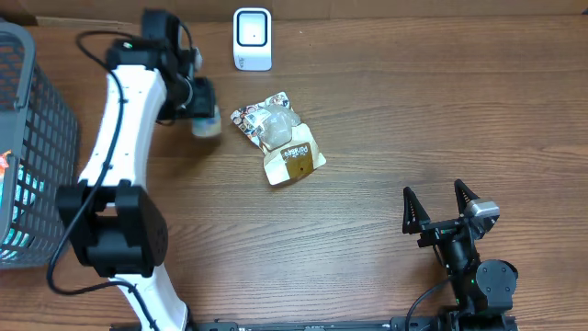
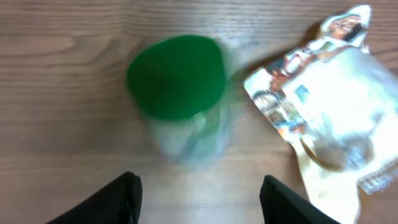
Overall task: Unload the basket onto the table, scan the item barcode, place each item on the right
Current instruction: 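Grasp the green-lidded jar and lift it toward the scanner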
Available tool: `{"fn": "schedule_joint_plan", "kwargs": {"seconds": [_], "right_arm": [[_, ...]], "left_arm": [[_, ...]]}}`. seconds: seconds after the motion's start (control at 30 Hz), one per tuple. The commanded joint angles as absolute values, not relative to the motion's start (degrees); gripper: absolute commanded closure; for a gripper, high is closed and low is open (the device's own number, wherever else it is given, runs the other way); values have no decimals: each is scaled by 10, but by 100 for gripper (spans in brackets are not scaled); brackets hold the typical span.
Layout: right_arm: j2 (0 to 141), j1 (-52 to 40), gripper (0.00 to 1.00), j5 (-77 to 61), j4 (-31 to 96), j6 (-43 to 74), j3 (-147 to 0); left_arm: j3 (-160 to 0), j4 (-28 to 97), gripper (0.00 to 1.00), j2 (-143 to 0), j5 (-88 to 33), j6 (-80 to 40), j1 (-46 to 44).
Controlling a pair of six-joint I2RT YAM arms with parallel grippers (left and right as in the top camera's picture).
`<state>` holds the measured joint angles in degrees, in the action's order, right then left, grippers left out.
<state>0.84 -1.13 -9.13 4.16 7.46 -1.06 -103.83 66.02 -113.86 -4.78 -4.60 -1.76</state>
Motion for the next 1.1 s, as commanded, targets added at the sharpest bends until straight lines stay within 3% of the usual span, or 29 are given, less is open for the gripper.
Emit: {"fn": "schedule_joint_plan", "kwargs": {"seconds": [0.0, 0.23, 0.67, 0.97, 1.03, 1.07], "right_arm": [[2, -10, 0, -91, 39, 74, -4], [2, -10, 0, -91, 39, 74, -4], [2, -10, 0, -91, 39, 74, -4], [2, -10, 0, -91, 39, 74, -4], [2, -10, 0, -91, 39, 74, -4], [2, -10, 0, -91, 39, 74, -4]], "left_arm": [[-971, 603, 37, -1145, -56, -68, -22], [-867, 511, 37, -1145, -57, -95, -23], [-879, 510, 36, -1129, -79, -94, -27], [-948, 531, 26, -1067, -90, -92, -27], [-955, 531, 20, -1056, -90, -92, -26], [-957, 530, 12, -1048, -90, -92, -25]]}}
